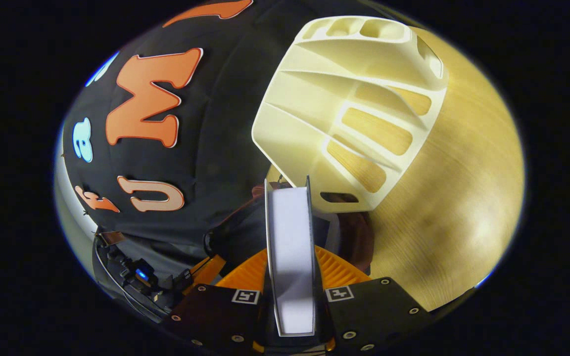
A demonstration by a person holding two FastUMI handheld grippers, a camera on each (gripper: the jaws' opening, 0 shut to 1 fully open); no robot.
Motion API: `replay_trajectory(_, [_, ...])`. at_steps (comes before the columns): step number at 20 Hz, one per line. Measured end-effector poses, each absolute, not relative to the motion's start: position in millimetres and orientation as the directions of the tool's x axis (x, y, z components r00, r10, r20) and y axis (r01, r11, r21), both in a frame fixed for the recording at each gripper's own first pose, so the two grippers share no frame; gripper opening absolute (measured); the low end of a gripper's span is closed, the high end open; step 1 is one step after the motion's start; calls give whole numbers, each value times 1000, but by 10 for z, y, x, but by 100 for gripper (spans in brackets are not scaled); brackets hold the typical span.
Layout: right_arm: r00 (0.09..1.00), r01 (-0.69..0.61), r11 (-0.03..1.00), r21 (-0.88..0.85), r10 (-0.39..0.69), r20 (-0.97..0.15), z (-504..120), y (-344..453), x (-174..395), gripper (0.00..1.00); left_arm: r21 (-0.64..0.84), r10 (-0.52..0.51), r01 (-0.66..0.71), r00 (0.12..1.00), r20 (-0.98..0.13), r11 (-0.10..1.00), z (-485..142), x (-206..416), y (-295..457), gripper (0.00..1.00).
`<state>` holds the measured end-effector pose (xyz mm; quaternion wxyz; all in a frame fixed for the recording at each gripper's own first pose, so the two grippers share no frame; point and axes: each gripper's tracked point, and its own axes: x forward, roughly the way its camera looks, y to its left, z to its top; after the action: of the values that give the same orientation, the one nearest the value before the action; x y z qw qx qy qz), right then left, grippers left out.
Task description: Open the schoolbag, grab two books from the bookshelf and put them into the schoolbag.
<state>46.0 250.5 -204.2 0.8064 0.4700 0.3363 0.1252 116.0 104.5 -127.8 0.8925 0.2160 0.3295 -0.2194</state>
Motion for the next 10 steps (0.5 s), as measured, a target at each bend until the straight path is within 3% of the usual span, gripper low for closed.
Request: replay_trajectory(10, [830, 134, 473, 871, 427, -359, -2392, 3434, 900, 34, 250, -335, 603, 688, -644, 758, -1000, 854, 706, 0])
